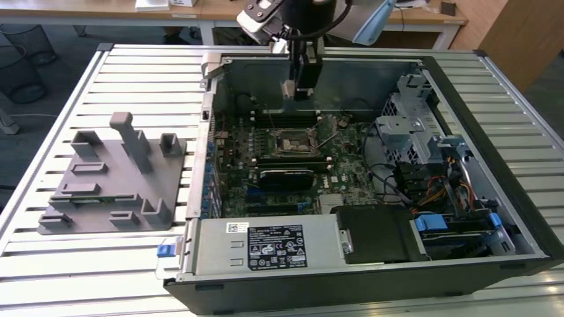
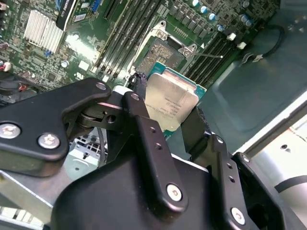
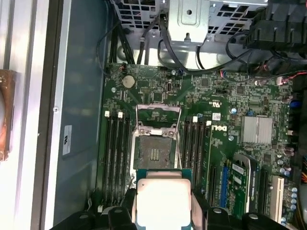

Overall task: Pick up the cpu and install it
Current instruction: 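Place the cpu into insertion slot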

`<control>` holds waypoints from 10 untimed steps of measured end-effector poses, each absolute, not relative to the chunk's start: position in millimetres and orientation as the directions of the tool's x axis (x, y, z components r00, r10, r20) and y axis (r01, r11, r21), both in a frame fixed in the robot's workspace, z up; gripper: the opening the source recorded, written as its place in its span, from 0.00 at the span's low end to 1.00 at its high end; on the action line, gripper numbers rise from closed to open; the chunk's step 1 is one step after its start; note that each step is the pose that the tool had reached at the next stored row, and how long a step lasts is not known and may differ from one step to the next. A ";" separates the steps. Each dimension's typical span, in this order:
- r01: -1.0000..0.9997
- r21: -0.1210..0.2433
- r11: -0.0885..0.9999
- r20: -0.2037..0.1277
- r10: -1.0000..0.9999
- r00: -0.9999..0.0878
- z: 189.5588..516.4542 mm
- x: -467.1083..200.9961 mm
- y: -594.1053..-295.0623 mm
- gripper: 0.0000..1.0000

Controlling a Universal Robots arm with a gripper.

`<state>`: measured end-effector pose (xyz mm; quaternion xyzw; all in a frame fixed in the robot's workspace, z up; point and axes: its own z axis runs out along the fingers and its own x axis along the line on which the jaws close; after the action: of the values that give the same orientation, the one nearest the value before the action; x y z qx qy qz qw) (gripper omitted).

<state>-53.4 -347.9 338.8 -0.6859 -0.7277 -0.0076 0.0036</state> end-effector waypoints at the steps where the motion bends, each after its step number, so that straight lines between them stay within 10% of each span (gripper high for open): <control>1: 0.998 0.006 0.056 0.016 0.998 -0.056 336.9 -53.2 -347.9 0.54; 10: 0.999 0.006 0.045 0.016 0.999 -0.045 330.9 -52.7 -347.8 0.54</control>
<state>-52.7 -347.8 330.9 -0.6910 -0.7228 -0.0078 0.0036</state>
